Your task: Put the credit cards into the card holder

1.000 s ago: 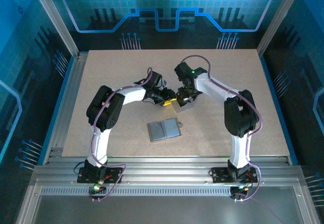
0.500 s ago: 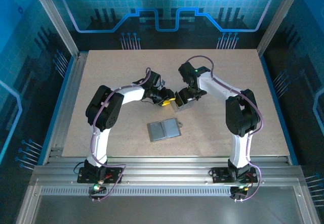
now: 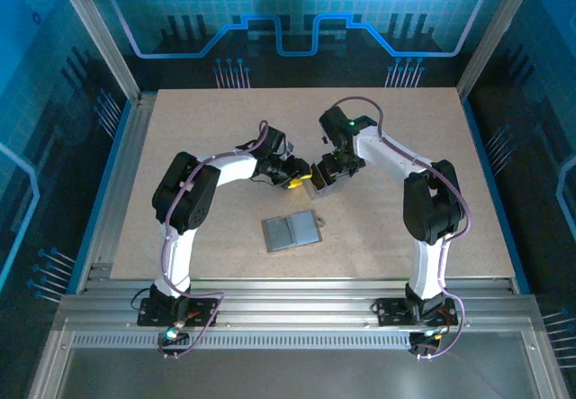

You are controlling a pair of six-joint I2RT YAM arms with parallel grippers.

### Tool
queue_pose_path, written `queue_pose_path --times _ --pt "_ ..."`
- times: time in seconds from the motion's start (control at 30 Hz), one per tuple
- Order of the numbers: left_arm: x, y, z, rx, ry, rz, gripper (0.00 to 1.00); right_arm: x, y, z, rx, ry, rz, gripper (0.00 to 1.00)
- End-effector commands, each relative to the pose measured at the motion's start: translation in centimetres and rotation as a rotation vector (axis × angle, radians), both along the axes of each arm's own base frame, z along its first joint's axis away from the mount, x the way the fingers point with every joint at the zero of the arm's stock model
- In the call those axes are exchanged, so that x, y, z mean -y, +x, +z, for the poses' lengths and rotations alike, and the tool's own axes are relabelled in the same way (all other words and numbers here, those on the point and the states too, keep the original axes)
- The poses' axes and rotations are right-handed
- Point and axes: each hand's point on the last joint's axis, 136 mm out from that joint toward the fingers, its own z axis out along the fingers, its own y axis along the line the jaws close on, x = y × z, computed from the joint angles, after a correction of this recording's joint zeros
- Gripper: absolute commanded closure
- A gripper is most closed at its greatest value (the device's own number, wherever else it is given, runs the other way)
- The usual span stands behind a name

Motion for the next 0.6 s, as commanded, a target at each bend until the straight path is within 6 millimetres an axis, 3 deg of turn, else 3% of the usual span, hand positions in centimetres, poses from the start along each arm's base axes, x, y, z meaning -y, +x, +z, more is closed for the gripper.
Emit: queue_pose_path --times 0.0,0.33,0.57 --pt "-2.0 -1.6 -2.2 -0.092 0.070 0.034 0.57 -0.9 1.0 -0.2 -0.011 0.030 0.015 0.68" --pt "-2.0 -1.6 -2.3 -0.095 0.070 0.034 0.57 -1.7 2.6 -1.7 -0.028 0.016 0.024 0.69" --pt "-2.1 -1.7 -2.4 -0.097 0.073 0.036 0.57 -2.5 2.6 -3.1 -0.061 0.045 0.034 0.71"
